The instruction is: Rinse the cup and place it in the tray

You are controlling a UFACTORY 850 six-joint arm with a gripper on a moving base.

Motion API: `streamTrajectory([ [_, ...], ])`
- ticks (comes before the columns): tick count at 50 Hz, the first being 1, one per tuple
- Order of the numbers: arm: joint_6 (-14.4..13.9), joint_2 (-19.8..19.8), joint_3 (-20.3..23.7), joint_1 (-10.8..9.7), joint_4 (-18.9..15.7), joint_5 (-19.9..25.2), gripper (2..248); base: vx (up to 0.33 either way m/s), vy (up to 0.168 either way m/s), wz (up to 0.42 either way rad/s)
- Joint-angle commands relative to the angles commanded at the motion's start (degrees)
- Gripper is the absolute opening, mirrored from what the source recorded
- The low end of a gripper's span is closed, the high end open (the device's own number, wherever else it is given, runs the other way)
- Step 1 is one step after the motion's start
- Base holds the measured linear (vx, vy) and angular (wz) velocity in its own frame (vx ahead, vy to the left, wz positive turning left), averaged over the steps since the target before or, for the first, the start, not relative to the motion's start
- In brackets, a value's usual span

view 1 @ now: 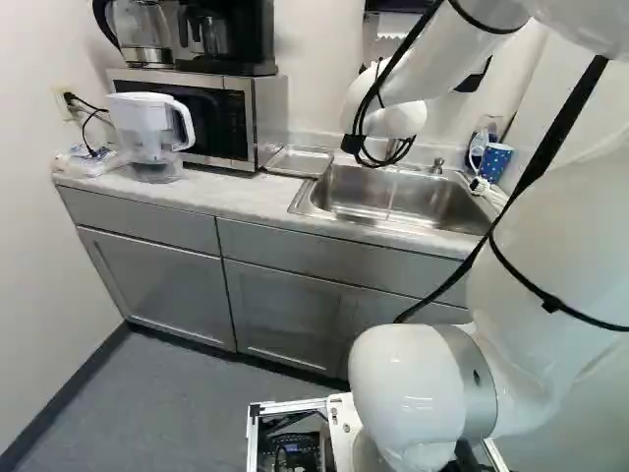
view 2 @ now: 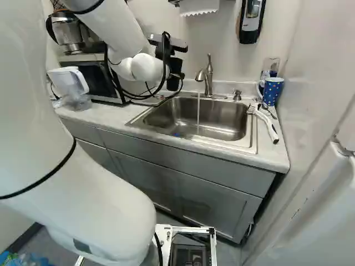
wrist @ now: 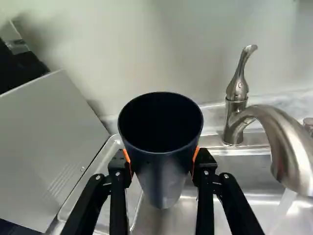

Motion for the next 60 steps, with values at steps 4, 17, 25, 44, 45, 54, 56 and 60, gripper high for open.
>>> streamTrajectory([
  [4,-2.4,0.0,0.0,0.0,0.0,0.0,125,0.000,0.000,0.000],
  [17,-7.8,0.0,0.0,0.0,0.0,0.0,125,0.000,0.000,0.000],
  [25,-7.8,0.0,0.0,0.0,0.0,0.0,125,0.000,0.000,0.000],
  [44,-9.7,0.0,0.0,0.0,0.0,0.0,125,0.000,0.000,0.000],
  [45,-9.7,0.0,0.0,0.0,0.0,0.0,125,0.000,0.000,0.000],
  [54,-9.7,-0.7,-0.6,0.5,0.0,0.0,125,0.000,0.000,0.000],
  [56,-9.7,-1.0,-1.0,0.8,0.0,0.0,125,0.000,0.000,0.000],
  [60,-9.7,-1.8,-1.7,1.3,0.0,0.0,125,0.000,0.000,0.000],
])
